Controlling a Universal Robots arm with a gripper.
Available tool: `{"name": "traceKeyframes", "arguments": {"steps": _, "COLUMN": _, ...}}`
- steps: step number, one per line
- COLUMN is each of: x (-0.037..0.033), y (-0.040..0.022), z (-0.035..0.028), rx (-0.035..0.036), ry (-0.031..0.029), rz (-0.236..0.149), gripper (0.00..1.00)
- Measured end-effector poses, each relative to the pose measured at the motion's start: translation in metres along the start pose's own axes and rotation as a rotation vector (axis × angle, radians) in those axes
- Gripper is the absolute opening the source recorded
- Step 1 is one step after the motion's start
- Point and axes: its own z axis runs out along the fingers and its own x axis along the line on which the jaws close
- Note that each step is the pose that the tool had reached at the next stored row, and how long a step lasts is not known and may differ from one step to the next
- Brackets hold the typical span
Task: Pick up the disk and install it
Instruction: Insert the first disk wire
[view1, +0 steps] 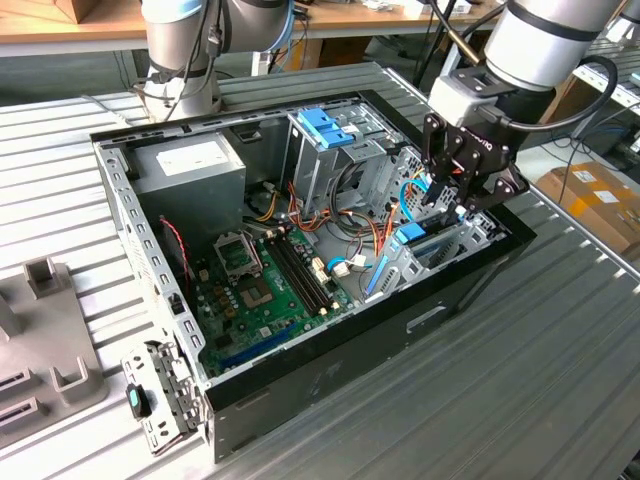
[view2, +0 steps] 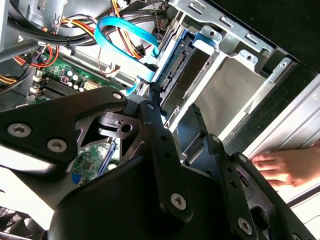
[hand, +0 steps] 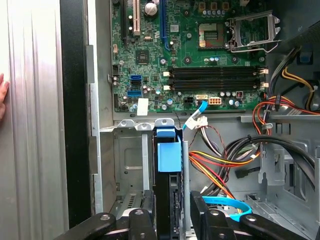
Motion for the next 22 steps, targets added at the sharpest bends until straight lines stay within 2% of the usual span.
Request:
{"name": "traceKeyframes", "arguments": {"steps": 2, "x": -0.0002, "y": 0.0000, "z": -0.0027, "rx": 0.0001, "ry": 0.0014, "rz": 0.000, "gripper": 0.42}}
{"name": "traceKeyframes", "arguments": {"steps": 9, "x": -0.0036, "y": 0.0001, "z": -0.0061, "rx": 0.0001, "ry": 0.0040, "rz": 0.000, "gripper": 0.42}}
{"name": "traceKeyframes", "arguments": {"steps": 11, "x": -0.0086, "y": 0.0002, "z": -0.0062, "rx": 0.0001, "ry": 0.0038, "rz": 0.000, "gripper": 0.42}}
{"name": "traceKeyframes", "arguments": {"steps": 16, "x": -0.0093, "y": 0.0002, "z": -0.0107, "rx": 0.0002, "ry": 0.0046, "rz": 0.000, "gripper": 0.42}}
{"name": "traceKeyframes", "arguments": {"steps": 20, "x": -0.0104, "y": -0.0001, "z": -0.0114, "rx": 0.0002, "ry": 0.0051, "rz": 0.000, "gripper": 0.42}}
{"name": "traceKeyframes", "arguments": {"steps": 22, "x": -0.0145, "y": -0.0012, "z": -0.0114, "rx": 0.0002, "ry": 0.0050, "rz": 0.000, "gripper": 0.42}}
